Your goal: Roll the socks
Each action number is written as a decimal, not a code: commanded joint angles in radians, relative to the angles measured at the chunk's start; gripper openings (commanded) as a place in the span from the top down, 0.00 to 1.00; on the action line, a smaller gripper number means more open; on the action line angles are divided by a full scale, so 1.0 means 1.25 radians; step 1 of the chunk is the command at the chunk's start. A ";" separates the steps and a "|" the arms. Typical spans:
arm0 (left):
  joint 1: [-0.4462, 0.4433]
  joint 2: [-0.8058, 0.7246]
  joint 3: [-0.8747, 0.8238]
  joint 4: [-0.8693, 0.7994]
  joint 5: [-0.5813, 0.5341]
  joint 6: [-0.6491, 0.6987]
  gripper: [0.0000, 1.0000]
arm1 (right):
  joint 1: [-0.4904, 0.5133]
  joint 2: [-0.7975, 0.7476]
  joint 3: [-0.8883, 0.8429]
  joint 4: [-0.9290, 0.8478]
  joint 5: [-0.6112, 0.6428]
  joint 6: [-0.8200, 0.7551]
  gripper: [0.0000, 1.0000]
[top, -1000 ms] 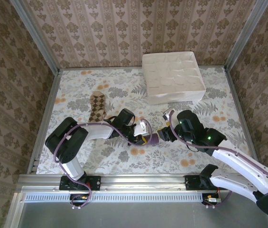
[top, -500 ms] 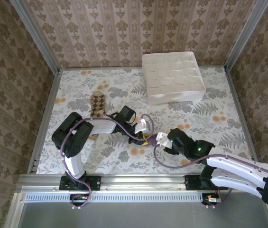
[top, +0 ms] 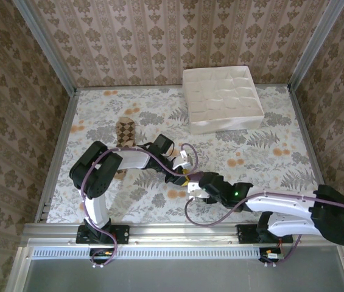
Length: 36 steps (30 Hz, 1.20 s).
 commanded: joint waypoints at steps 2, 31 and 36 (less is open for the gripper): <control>-0.002 0.035 -0.017 -0.099 -0.031 -0.011 0.87 | 0.002 0.073 0.031 0.071 0.035 -0.035 0.40; 0.033 0.059 0.019 -0.165 0.048 0.024 0.88 | -0.047 0.320 0.136 0.154 -0.094 -0.106 0.87; 0.038 0.047 0.012 -0.162 0.037 0.023 0.85 | -0.047 0.319 0.156 0.118 -0.126 -0.091 1.00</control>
